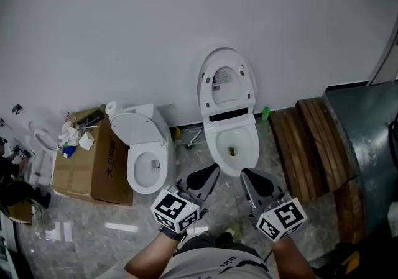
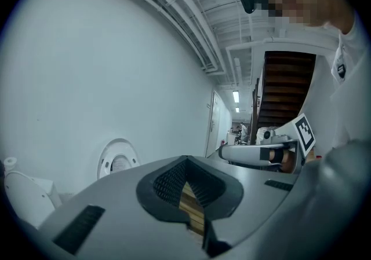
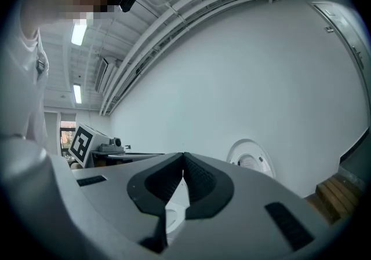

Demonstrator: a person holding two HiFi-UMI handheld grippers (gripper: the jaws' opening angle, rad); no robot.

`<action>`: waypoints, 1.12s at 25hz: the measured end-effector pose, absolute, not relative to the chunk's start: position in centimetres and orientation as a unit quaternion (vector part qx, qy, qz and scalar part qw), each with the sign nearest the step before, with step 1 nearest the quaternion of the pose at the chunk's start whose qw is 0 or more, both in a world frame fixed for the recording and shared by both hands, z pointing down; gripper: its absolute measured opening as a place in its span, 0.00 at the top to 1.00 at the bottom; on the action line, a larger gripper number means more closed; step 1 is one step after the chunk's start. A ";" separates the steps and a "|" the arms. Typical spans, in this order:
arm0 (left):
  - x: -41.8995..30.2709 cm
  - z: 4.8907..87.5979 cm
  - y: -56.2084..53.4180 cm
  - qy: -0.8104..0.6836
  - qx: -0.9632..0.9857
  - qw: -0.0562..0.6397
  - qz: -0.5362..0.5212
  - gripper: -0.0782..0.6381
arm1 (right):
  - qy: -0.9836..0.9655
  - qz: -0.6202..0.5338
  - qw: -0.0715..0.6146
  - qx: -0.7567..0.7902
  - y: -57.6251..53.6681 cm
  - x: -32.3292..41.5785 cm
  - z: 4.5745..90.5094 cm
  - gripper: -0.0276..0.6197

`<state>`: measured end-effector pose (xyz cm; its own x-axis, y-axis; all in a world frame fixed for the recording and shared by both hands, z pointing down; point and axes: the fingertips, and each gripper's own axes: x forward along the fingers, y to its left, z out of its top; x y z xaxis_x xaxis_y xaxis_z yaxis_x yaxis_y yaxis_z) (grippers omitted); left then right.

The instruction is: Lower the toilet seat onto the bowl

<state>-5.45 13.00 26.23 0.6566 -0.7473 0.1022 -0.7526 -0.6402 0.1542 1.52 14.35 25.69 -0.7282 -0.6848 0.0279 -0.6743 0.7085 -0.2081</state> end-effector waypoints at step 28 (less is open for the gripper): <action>-9.5 31.6 -23.3 -0.397 0.917 0.020 0.024 0.87 | 0.909 -0.107 0.022 -0.402 -12.4 -2.0 27.0 0.93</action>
<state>-9.53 -23.25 31.62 0.6838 -0.7272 0.0596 -0.7292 -0.6841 0.0184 -2.04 -12.42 26.95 -0.6753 -0.7361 0.0462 -0.7267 0.6533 -0.2122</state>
